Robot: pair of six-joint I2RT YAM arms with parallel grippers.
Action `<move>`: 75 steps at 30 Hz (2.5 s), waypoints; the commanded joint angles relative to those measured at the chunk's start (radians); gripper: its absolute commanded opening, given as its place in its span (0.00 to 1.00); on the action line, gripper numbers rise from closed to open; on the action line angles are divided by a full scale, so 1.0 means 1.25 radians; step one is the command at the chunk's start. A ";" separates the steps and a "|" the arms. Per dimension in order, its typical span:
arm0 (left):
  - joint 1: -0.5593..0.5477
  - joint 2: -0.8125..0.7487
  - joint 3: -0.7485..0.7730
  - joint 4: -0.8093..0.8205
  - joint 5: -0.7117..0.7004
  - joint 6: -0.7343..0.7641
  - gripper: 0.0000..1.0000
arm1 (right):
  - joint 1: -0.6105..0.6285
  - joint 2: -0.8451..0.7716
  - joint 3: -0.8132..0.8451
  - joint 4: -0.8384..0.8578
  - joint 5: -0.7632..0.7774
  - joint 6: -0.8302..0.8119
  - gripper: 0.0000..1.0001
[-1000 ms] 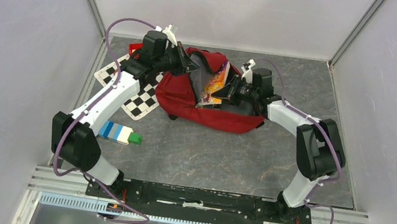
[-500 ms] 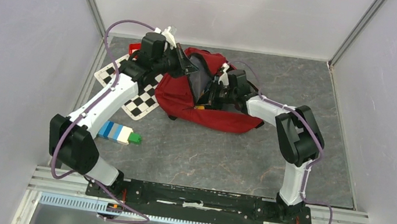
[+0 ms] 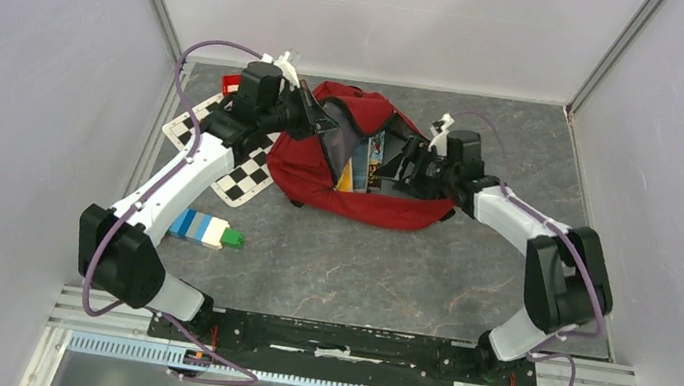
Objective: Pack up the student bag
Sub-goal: Place the book in the student bag, then zip the student bag at the center of the board.
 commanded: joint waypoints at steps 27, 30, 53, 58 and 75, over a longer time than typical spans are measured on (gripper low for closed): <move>0.001 -0.077 -0.057 0.031 0.020 -0.008 0.02 | 0.043 0.074 0.111 0.421 0.110 0.420 0.81; 0.000 -0.083 -0.067 0.032 0.021 0.005 0.02 | 0.037 0.102 0.153 0.420 0.112 0.422 0.77; -0.257 0.236 0.138 -0.059 -0.063 0.269 0.03 | -0.121 0.054 0.263 0.006 0.165 -0.048 0.22; -0.320 0.366 0.265 -0.121 -0.022 0.339 0.16 | -0.172 0.078 0.293 -0.075 0.161 -0.171 0.22; -0.287 0.113 0.116 -0.197 -0.216 0.239 1.00 | -0.258 -0.015 0.342 -0.316 0.183 -0.580 0.79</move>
